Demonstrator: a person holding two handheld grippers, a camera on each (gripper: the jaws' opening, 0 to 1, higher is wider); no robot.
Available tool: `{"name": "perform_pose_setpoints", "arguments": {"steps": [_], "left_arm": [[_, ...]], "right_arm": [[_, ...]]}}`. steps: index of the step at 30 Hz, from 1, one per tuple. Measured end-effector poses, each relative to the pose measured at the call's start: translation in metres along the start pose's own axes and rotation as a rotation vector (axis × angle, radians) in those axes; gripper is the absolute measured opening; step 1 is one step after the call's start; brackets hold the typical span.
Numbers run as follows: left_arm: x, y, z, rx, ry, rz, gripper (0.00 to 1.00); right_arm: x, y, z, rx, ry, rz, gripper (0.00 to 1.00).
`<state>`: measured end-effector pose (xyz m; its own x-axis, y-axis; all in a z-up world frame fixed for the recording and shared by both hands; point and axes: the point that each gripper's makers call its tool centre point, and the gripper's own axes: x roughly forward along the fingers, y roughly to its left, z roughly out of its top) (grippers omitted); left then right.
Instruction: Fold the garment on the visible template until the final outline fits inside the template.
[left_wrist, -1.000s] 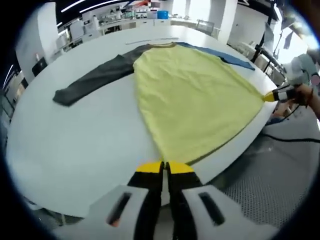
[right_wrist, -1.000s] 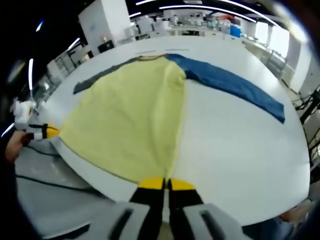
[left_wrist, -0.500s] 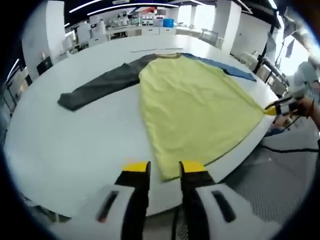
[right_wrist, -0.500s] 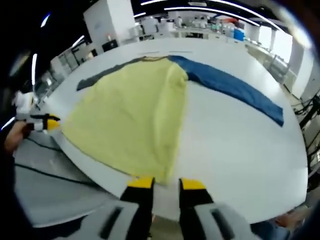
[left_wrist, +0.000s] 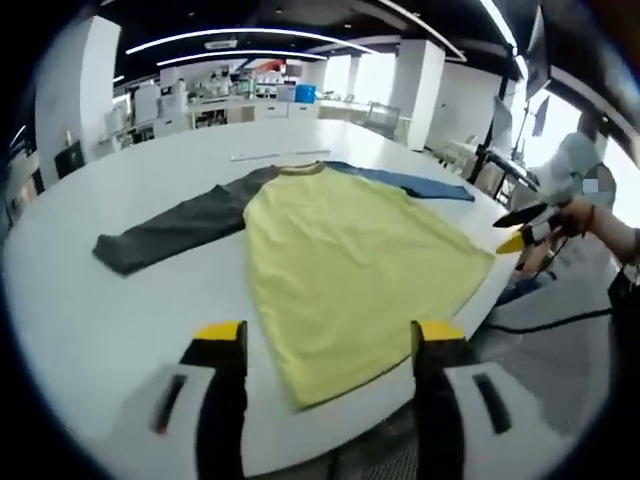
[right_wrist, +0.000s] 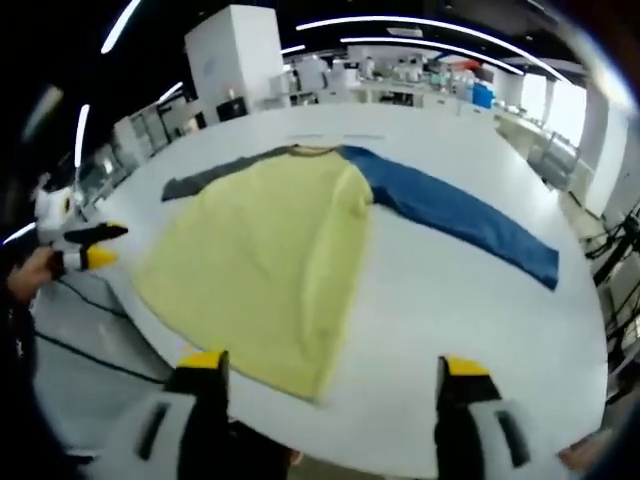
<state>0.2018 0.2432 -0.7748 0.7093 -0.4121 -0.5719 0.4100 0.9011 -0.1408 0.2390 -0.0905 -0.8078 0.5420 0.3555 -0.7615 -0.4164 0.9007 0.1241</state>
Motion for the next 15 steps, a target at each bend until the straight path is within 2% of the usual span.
{"name": "perform_pose_setpoints", "arguments": {"steps": [3, 5, 13, 15], "left_arm": [[0.0, 0.005, 0.004, 0.019, -0.028, 0.016, 0.73], [0.0, 0.006, 0.007, 0.022, -0.026, 0.018, 0.75], [-0.003, 0.014, 0.014, 0.028, -0.05, 0.021, 0.88], [-0.004, 0.015, 0.019, 0.022, -0.072, 0.018, 0.9]], "right_arm": [[0.0, -0.014, 0.007, 0.014, -0.004, 0.0, 0.93], [-0.002, -0.023, 0.012, 0.026, -0.002, -0.007, 0.92], [-0.008, -0.087, 0.035, 0.112, -0.034, -0.048, 0.96], [-0.009, -0.105, 0.038, 0.119, -0.033, -0.072, 0.96]]}}
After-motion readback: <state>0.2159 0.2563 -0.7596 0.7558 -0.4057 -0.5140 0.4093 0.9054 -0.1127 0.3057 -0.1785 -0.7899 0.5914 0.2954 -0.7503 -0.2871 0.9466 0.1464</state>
